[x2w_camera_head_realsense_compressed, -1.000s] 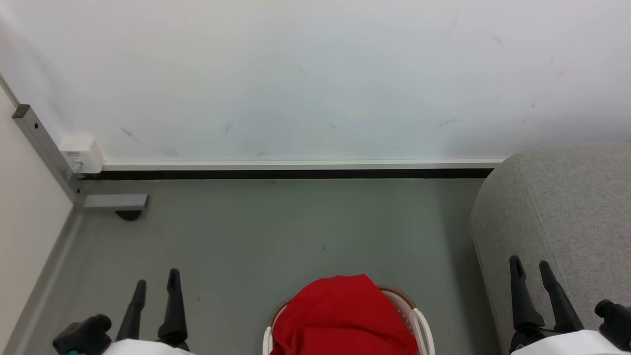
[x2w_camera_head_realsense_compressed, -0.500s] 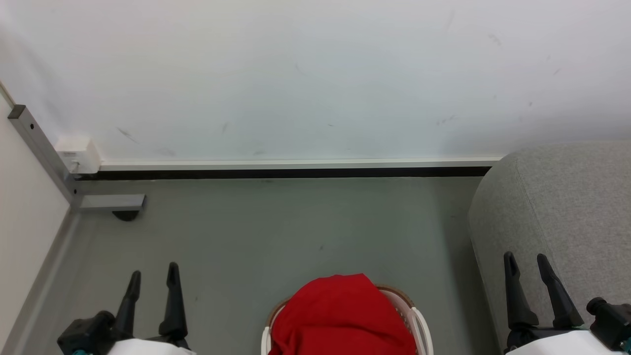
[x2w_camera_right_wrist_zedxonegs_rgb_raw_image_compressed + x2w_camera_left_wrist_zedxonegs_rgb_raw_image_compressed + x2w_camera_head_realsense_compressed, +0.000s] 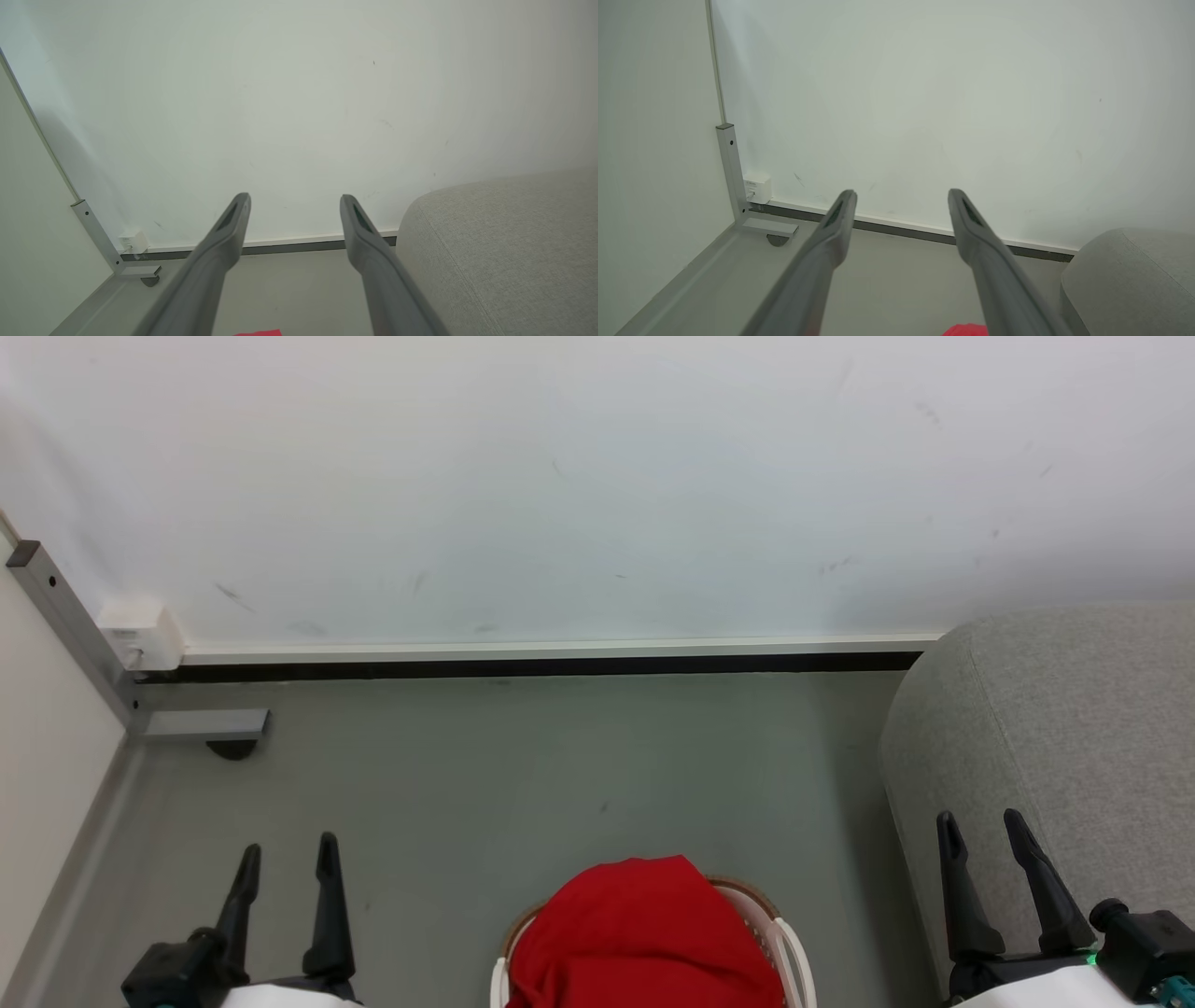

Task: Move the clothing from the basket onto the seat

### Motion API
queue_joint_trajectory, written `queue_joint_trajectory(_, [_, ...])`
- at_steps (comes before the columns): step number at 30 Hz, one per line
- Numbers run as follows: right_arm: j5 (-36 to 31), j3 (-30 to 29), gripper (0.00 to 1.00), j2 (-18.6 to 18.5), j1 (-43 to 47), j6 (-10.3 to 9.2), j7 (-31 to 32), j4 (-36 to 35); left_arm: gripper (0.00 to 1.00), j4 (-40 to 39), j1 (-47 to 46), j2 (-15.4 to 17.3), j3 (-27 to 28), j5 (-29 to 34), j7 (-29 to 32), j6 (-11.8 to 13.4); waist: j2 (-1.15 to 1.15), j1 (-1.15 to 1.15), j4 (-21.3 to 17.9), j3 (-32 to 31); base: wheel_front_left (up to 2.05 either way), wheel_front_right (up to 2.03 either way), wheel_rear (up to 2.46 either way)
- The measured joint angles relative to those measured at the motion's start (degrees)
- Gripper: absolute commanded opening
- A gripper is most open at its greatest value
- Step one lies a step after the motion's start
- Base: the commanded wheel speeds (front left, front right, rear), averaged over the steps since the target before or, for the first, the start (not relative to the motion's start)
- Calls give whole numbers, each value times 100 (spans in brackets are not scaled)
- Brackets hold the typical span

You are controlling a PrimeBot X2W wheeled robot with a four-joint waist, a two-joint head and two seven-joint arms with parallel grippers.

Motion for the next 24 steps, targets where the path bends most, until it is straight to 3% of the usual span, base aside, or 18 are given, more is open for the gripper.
queue_joint_trajectory(24, [-603,158,100,-67,-29,0,-253,-34,100,56,21,-68,55,809,-252,-126,0,0,-62,-83,0,0,0])
